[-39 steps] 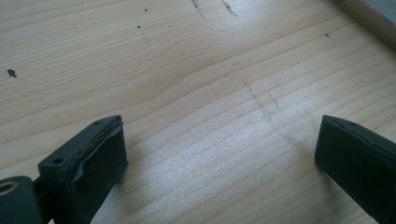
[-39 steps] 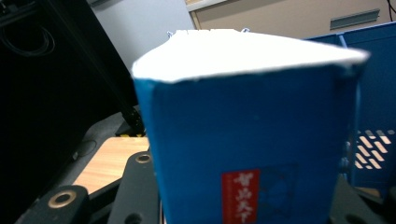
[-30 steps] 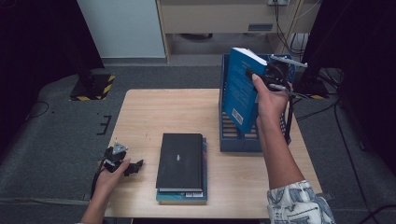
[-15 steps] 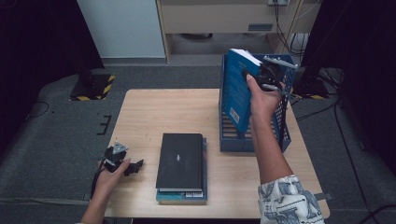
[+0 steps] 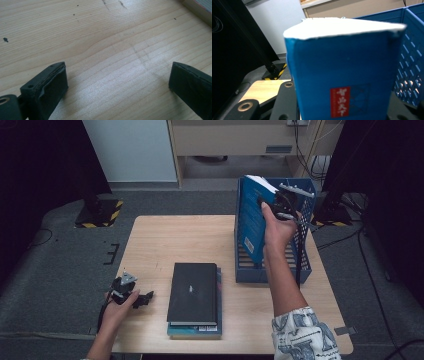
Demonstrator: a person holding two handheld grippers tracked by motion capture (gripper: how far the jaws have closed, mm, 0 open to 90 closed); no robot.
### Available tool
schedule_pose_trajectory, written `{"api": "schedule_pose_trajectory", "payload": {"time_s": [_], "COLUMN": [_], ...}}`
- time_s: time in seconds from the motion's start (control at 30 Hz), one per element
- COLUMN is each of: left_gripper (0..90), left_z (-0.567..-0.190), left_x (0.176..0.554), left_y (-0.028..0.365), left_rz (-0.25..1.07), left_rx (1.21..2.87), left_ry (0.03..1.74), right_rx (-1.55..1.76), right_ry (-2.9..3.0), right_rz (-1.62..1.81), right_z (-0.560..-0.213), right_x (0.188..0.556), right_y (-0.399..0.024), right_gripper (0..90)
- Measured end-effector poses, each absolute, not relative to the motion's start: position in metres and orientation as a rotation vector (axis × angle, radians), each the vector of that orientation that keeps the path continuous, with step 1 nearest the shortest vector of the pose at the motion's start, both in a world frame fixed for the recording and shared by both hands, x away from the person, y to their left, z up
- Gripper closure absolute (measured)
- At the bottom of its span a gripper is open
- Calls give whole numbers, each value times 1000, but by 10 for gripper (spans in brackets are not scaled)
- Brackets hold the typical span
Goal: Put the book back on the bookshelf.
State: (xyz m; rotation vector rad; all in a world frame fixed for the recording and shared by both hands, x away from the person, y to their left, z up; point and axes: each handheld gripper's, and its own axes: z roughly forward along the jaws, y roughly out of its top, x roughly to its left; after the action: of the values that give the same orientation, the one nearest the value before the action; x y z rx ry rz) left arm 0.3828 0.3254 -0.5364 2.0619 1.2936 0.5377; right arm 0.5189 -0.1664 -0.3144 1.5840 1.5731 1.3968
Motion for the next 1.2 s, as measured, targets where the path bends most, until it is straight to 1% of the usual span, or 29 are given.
{"api": "schedule_pose_trajectory", "payload": {"time_s": [1.2], "left_gripper": [13], "left_z": [-537], "left_x": [383], "left_y": [325], "left_rz": [533], "left_rx": [2058], "left_ry": [1295], "right_rx": [1595], "right_ry": [1581], "right_rz": [1368], "right_z": [-343], "right_x": [517], "right_y": [-159], "right_gripper": [603]}}
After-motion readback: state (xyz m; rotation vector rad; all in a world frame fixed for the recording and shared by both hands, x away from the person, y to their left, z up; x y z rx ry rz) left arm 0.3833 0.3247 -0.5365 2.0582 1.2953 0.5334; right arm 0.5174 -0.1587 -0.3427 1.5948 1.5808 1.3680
